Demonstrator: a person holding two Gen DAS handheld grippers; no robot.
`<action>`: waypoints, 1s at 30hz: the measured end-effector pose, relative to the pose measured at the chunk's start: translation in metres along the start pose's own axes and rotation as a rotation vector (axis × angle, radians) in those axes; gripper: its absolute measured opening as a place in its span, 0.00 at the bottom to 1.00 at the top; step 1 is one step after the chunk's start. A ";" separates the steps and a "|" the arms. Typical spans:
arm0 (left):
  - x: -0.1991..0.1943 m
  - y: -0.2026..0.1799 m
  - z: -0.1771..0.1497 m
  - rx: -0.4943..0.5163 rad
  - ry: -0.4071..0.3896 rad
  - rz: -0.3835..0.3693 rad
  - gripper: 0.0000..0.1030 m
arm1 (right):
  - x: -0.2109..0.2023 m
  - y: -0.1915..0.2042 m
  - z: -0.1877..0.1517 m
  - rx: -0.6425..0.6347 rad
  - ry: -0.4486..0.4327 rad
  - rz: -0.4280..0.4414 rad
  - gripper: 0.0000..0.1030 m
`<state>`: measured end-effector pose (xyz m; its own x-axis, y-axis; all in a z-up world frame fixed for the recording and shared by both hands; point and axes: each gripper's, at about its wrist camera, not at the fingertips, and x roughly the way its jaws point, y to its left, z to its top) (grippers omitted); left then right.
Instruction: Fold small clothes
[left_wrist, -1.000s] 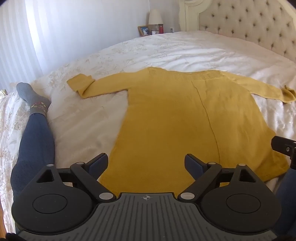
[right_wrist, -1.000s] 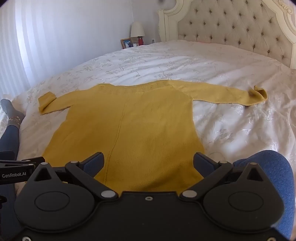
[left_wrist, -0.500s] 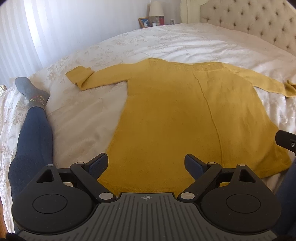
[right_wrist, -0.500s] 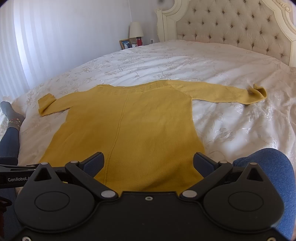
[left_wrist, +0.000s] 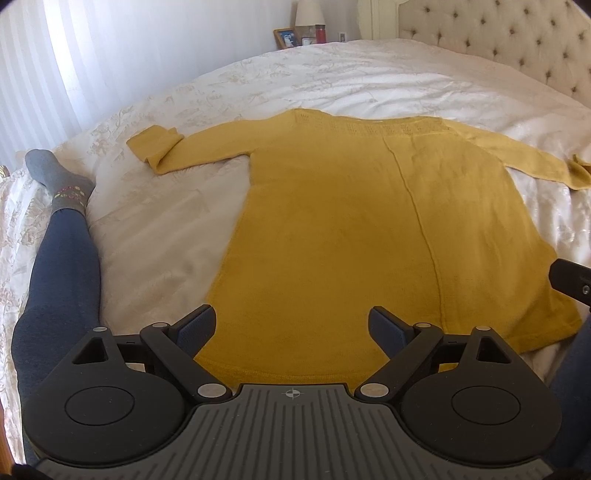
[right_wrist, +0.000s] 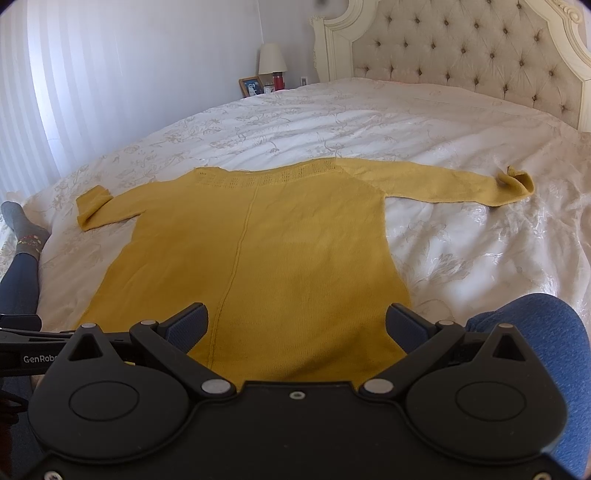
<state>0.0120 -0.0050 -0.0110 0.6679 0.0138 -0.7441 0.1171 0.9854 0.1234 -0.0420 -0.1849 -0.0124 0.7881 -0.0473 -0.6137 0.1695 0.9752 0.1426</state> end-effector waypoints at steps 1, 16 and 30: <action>0.000 0.000 0.000 0.000 0.001 0.000 0.88 | 0.000 -0.001 0.000 0.001 -0.001 0.001 0.99; 0.003 -0.002 0.001 0.008 0.013 -0.016 0.88 | 0.001 0.000 -0.001 0.007 -0.001 0.001 0.99; 0.007 -0.002 0.002 0.015 0.033 -0.044 0.88 | 0.000 -0.001 -0.001 0.011 -0.001 0.002 0.99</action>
<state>0.0178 -0.0075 -0.0147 0.6371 -0.0232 -0.7705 0.1565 0.9826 0.0998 -0.0431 -0.1860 -0.0139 0.7892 -0.0455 -0.6124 0.1746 0.9727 0.1527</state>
